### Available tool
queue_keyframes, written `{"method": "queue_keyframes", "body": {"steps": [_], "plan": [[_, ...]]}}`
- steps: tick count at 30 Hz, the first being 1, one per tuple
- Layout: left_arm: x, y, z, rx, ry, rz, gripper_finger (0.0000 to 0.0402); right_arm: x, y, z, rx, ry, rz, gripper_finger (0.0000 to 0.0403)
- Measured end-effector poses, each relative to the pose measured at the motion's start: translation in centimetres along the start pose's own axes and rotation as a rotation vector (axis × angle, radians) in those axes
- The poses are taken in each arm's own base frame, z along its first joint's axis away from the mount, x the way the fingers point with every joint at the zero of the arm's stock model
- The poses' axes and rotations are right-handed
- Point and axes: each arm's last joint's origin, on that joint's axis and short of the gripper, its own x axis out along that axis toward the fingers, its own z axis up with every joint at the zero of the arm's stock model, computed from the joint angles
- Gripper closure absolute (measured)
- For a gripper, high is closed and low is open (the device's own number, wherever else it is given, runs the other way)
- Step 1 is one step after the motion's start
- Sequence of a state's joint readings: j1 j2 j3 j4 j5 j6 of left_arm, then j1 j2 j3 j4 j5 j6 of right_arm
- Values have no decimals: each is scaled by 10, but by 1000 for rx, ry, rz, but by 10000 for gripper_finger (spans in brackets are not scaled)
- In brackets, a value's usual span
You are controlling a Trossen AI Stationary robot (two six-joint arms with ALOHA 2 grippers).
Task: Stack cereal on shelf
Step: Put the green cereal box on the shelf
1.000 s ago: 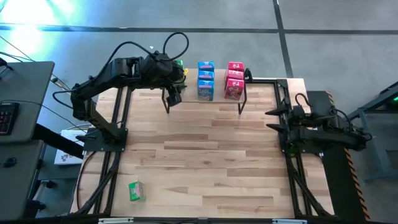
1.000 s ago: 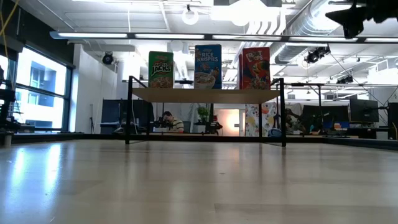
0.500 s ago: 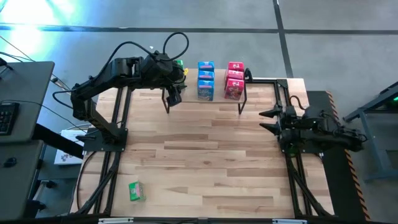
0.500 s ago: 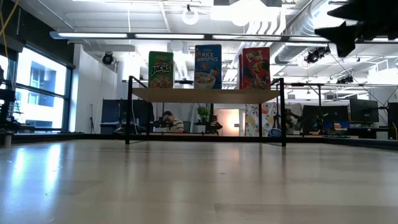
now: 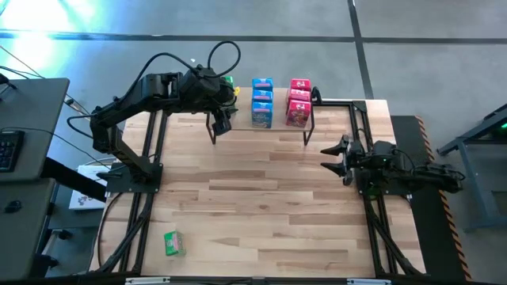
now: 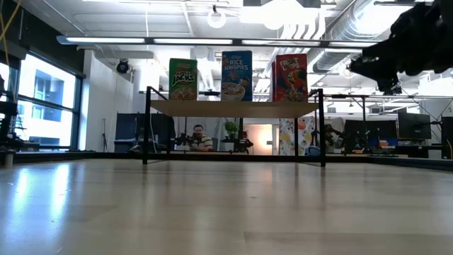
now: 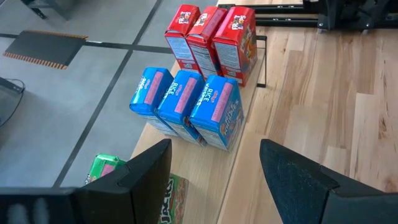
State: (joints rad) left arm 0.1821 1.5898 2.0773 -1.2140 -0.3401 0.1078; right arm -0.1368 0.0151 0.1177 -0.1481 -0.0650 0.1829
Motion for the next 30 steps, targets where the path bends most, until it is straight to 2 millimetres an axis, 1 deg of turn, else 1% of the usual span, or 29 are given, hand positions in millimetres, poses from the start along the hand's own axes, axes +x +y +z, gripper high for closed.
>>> {"method": "queue_keyframes", "body": {"steps": [7,30], "plan": [[0,0,0,0,0,0,165,4,-3,-16,5,49,-13,164],[0,0,0,0,0,0,165,5,-4,-17,24,54,-20,164]]}}
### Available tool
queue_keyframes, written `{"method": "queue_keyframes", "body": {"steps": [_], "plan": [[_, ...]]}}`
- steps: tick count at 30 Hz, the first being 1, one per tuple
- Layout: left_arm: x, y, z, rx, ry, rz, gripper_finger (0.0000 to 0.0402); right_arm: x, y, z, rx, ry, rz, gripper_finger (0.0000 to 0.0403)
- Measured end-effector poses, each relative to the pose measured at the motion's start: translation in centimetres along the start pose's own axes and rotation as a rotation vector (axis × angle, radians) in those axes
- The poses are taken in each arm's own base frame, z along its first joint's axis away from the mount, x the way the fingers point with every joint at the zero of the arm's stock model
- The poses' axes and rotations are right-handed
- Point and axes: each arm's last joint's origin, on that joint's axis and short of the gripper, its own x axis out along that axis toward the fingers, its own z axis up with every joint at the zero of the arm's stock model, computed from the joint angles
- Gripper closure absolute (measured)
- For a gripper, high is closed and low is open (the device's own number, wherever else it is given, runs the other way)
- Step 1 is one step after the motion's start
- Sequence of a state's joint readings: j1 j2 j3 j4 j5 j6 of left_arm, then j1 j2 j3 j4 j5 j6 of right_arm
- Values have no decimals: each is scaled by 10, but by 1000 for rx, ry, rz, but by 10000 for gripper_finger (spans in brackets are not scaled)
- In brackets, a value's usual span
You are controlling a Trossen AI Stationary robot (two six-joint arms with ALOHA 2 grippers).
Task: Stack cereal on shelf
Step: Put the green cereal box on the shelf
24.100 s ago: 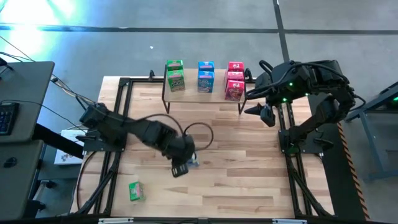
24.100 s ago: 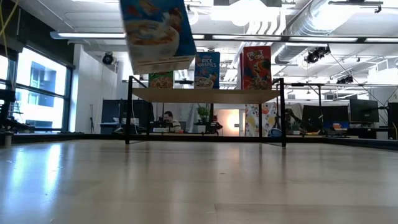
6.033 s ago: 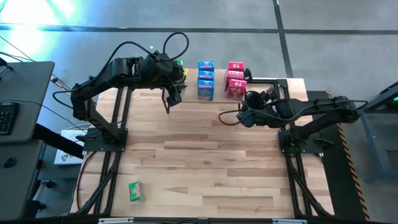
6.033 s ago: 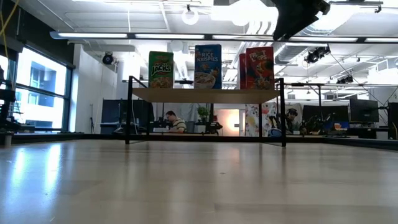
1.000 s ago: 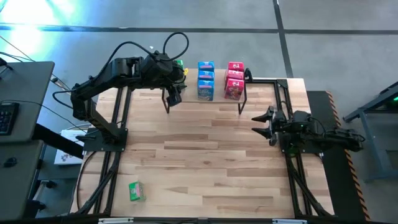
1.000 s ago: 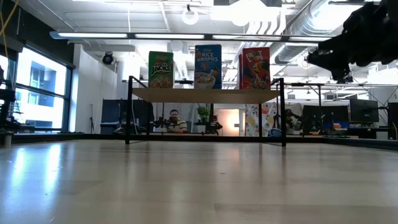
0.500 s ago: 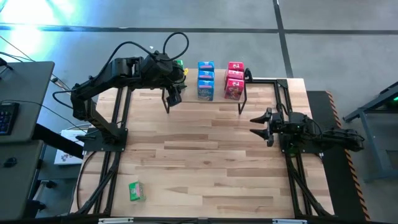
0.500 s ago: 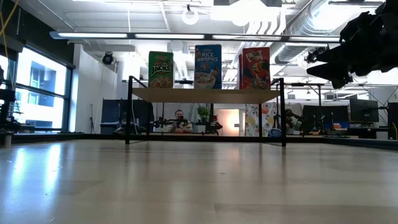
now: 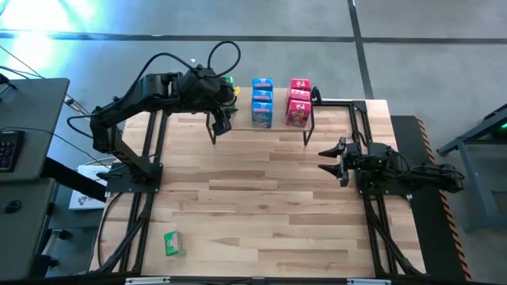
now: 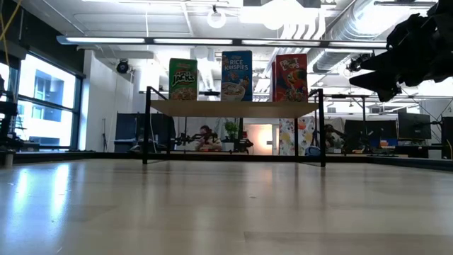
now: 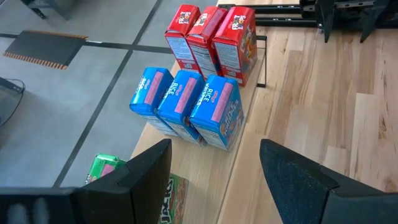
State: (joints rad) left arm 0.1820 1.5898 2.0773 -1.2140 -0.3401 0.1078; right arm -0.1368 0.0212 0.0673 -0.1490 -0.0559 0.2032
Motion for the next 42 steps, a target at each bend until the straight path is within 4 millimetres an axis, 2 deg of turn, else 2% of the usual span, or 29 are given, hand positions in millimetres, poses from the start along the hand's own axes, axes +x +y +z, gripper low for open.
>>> {"method": "queue_keyframes", "body": {"steps": [7,13,19,31,42], "plan": [[0,0,0,2,0,0,165,0,0,0,-1,0,0,164],[0,0,0,105,0,0,165,0,0,0,-1,0,0,164],[0,0,0,107,0,0,165,0,0,0,-1,0,0,164],[-2,-6,-6,-285,71,-51,165,0,0,0,-2,0,0,164],[-15,-34,-24,-610,270,-51,165,0,0,0,-2,0,0,164]]}}
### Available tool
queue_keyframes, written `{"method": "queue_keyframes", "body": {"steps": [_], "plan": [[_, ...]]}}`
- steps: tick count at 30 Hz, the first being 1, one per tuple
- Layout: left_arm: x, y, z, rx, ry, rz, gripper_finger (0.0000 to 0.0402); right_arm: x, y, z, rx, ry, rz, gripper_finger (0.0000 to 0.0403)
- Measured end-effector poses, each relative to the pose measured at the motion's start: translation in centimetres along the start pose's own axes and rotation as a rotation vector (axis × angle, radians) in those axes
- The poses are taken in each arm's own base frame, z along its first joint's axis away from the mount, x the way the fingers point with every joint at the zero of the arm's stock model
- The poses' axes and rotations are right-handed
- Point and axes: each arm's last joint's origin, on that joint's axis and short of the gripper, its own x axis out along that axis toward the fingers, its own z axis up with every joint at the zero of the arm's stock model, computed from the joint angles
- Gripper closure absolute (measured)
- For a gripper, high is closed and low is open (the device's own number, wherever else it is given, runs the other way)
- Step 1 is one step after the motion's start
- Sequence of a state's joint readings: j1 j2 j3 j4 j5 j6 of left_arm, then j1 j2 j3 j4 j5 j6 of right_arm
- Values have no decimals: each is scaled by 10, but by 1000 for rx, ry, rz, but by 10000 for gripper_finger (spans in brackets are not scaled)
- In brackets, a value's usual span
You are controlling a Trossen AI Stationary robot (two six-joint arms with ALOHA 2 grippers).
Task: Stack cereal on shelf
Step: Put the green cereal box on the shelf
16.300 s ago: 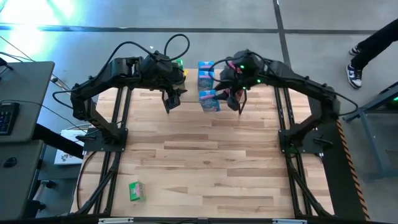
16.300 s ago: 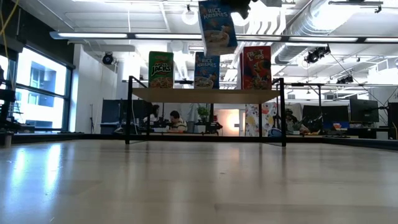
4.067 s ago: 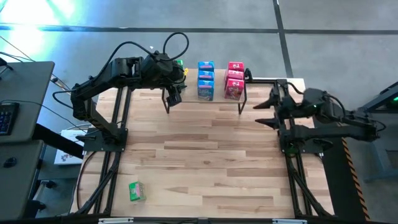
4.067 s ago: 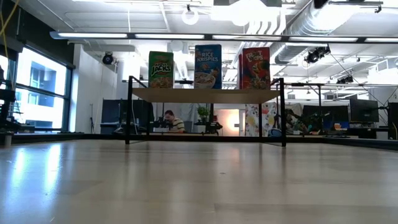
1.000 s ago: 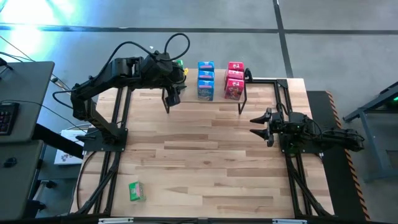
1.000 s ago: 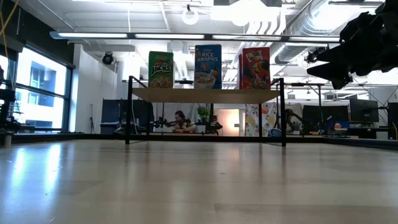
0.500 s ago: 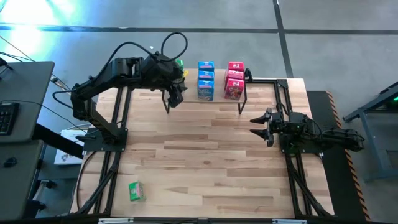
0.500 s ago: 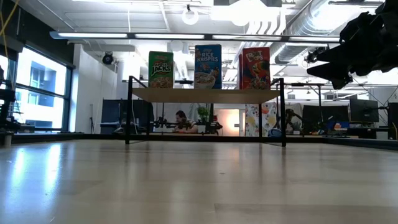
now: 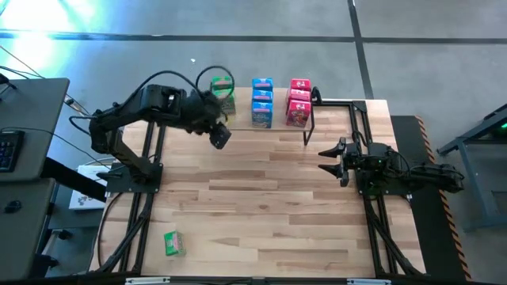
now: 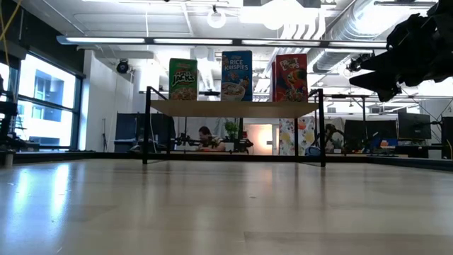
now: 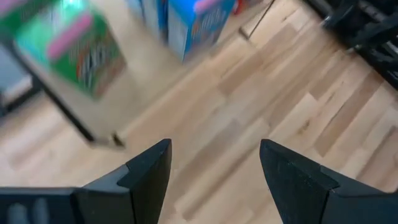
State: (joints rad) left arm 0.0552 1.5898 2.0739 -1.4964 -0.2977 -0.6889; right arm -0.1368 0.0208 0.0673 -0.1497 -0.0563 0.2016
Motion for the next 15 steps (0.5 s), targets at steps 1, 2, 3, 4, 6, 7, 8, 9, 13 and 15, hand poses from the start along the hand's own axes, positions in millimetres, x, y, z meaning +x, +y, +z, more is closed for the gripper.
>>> {"method": "queue_keyframes", "body": {"steps": [1,2,3,4,6,7,8,9,13,15], "plan": [[-1,-1,-4,-28,20,8,165,0,0,0,0,0,0,164],[-2,-2,-8,-54,39,17,165,0,0,0,0,0,0,164],[-3,-3,-11,-79,56,25,165,0,0,0,0,0,0,164],[-4,-5,-14,-108,64,25,165,0,0,0,0,0,0,164],[-5,-12,-19,-158,67,11,165,0,0,0,0,0,0,164],[-5,-15,-22,-179,75,13,165,0,0,0,0,0,0,164],[-4,-17,-25,-205,83,12,165,0,0,0,0,0,0,164],[-3,-20,-28,-227,90,8,165,0,0,0,0,0,0,164],[0,-30,-42,-290,136,8,165,0,0,0,0,0,0,164],[4,-35,-50,-321,164,21,165,0,0,0,0,0,0,164]]}}
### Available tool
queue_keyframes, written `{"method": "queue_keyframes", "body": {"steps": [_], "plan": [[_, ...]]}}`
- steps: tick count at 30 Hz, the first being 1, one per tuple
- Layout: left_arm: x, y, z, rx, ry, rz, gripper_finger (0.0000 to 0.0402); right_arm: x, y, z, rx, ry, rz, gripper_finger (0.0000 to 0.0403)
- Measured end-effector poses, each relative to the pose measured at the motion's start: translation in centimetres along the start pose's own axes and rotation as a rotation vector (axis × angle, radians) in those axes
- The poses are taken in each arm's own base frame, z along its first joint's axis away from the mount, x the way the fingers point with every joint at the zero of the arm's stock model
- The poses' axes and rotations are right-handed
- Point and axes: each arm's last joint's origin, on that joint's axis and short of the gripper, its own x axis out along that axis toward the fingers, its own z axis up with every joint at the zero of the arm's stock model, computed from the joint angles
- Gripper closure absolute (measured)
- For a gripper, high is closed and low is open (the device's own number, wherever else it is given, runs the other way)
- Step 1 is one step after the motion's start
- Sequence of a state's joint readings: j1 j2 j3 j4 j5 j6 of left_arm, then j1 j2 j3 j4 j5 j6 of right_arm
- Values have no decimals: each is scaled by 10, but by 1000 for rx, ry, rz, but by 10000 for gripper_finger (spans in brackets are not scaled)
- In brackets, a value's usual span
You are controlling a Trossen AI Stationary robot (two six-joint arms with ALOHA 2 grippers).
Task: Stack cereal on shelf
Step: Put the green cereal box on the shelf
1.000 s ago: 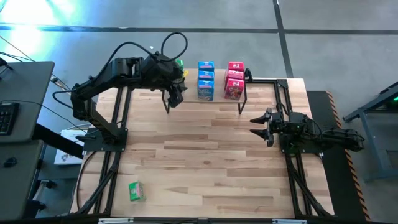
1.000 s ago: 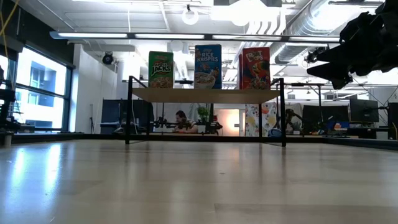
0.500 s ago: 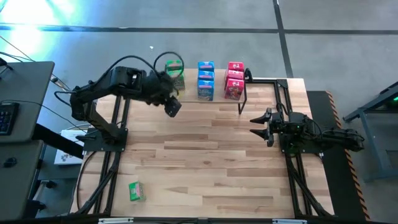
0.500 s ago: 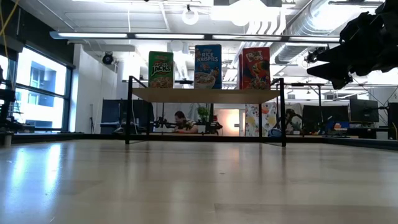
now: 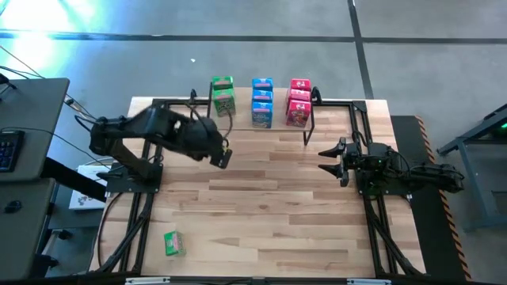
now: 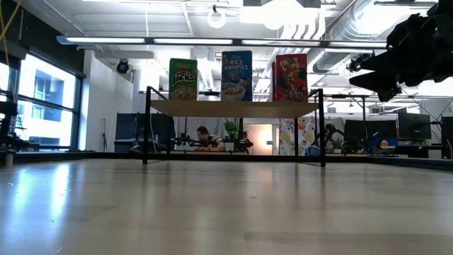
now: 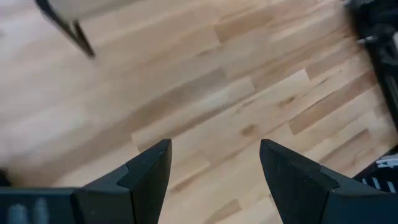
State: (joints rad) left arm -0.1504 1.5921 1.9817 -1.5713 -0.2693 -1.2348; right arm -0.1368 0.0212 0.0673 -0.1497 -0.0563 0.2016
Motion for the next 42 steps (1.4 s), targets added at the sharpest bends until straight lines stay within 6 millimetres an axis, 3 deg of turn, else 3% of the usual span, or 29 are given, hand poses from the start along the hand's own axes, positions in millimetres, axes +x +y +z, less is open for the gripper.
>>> {"method": "queue_keyframes", "body": {"steps": [12,27,33,42], "plan": [[23,-8,-62,-214,151,101,165,0,0,0,0,0,0,164],[22,0,-157,-517,246,260,165,0,0,0,0,0,0,164],[15,9,-186,-527,247,282,165,0,0,0,0,0,0,164],[12,12,-214,-519,287,339,165,0,0,0,0,0,0,164]]}}
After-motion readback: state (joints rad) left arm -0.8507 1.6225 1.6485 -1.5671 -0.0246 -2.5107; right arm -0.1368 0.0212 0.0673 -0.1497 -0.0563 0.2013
